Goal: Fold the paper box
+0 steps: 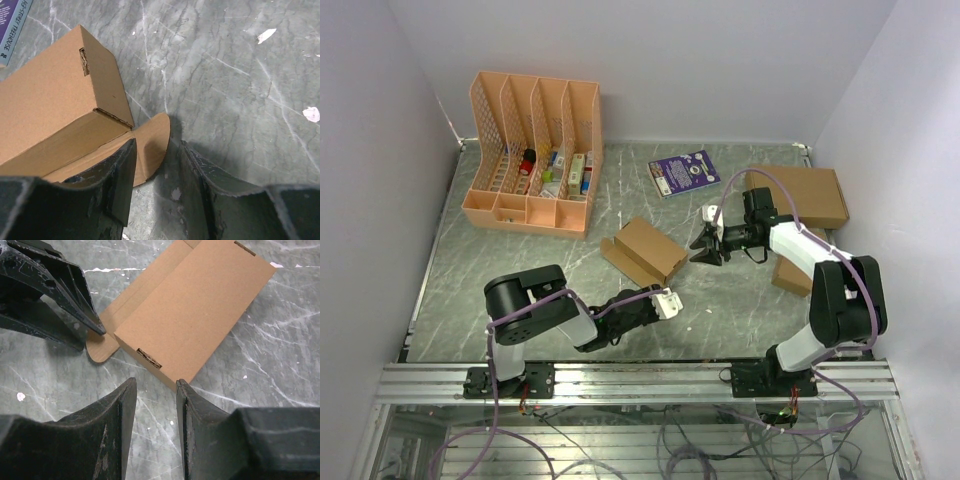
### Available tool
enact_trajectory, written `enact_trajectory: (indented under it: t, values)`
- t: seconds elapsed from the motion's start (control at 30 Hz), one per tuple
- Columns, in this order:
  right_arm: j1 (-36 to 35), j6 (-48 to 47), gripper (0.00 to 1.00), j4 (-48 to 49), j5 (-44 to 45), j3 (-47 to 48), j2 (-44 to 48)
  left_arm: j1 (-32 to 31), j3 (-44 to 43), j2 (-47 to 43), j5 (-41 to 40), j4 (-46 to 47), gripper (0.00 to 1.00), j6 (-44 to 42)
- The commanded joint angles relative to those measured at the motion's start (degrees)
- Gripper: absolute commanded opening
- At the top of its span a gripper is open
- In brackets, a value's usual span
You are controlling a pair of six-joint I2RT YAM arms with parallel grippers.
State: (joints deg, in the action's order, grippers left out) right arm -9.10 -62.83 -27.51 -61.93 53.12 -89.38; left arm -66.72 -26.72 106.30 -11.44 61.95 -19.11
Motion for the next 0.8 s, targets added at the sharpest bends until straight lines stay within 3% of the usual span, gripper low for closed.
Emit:
enact_trajectory:
  t: [0.0,0.13,0.23,0.37,0.5,0.77]
  values:
    - [0.1,-0.9,0.37,-0.7,-0.4,1.4,-1.0,0.2,-0.6,0.8,-2.3,1.8,0.49,-0.7]
    - [0.2,1.1,0.37,0.5,-0.2,1.3,-1.5,0.2,-0.4,0.5,-2.7,1.8,0.49,-0.8]
    - [0.1,8.0,0.37,4.1,-0.4,1.3,-2.3,0.2,0.0,0.4,-2.8,2.4,0.49,-0.5]
    - [0.2,23.6,0.39,10.6,-1.6,2.0,-4.4,0.2,0.4,0.2,-3.2,3.1,0.48,-0.2]
    - [0.2,38.5,0.46,14.4,-1.1,3.8,-7.7,0.2,0.9,0.1,-3.4,3.9,0.48,0.5]
    - [0.5,48.5,0.50,13.9,-1.9,8.0,-15.4,0.2,2.5,-1.1,-3.3,5.1,0.50,2.4]
